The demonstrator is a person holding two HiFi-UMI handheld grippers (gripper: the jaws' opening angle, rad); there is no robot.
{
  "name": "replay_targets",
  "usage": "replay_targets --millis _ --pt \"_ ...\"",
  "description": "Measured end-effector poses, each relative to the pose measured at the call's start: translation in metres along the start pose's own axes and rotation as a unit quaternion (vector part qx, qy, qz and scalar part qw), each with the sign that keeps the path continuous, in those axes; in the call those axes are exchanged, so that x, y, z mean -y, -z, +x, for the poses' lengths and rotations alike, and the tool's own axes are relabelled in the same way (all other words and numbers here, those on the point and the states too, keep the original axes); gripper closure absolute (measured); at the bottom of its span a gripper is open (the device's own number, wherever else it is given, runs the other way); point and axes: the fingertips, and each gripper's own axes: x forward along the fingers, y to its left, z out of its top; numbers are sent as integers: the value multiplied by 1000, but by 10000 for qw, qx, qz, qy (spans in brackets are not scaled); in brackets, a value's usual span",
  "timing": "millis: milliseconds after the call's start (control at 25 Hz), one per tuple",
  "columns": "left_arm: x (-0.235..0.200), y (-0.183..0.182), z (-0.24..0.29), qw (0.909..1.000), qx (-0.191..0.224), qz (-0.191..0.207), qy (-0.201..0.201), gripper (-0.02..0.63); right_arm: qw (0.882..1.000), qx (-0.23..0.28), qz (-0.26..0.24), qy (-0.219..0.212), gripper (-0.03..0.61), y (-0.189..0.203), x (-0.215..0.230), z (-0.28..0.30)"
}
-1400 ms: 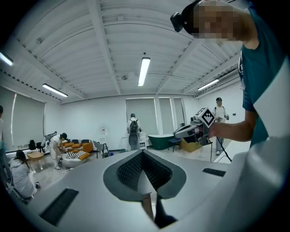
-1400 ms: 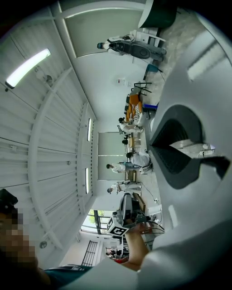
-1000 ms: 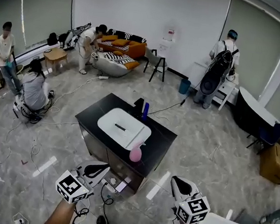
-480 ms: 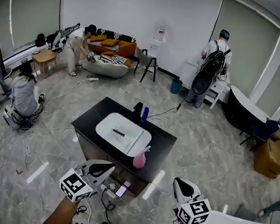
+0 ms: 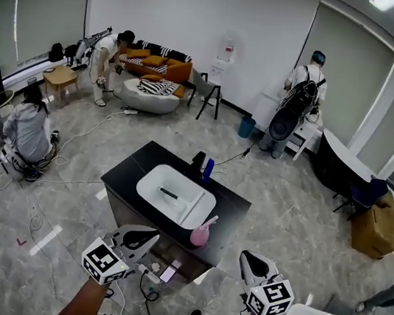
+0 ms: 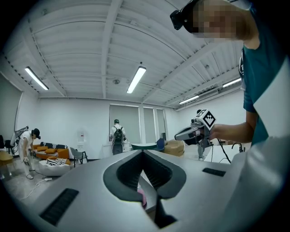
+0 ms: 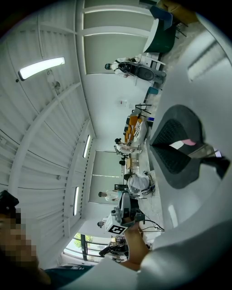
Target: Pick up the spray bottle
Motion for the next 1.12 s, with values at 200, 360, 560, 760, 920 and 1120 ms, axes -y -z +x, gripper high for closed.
replay_targets --millis 200,360,560,760,920,1120 --pt "-20 6 11 9997 -70 -45 -222 609 9994 -6 -81 -329 568 -6 10 35" --pt "-32 9 24 9987 -130 -134 -474 609 9976 -48 -178 -664 568 -8 26 63" --pt "-39 12 54 9969 -202 -180 -734 609 9943 -45 -284 -1023 568 -10 55 92" --pt "-48 23 86 9949 -299 -295 -915 609 9895 -115 -377 -1391 568 -9 77 126" --pt "-53 32 107 9932 -343 -395 -1038 609 9859 -165 -428 -1607 568 -5 90 145" --pt "-59 43 129 9914 -399 -506 -1139 609 9816 -220 -486 -1833 566 1 103 164"
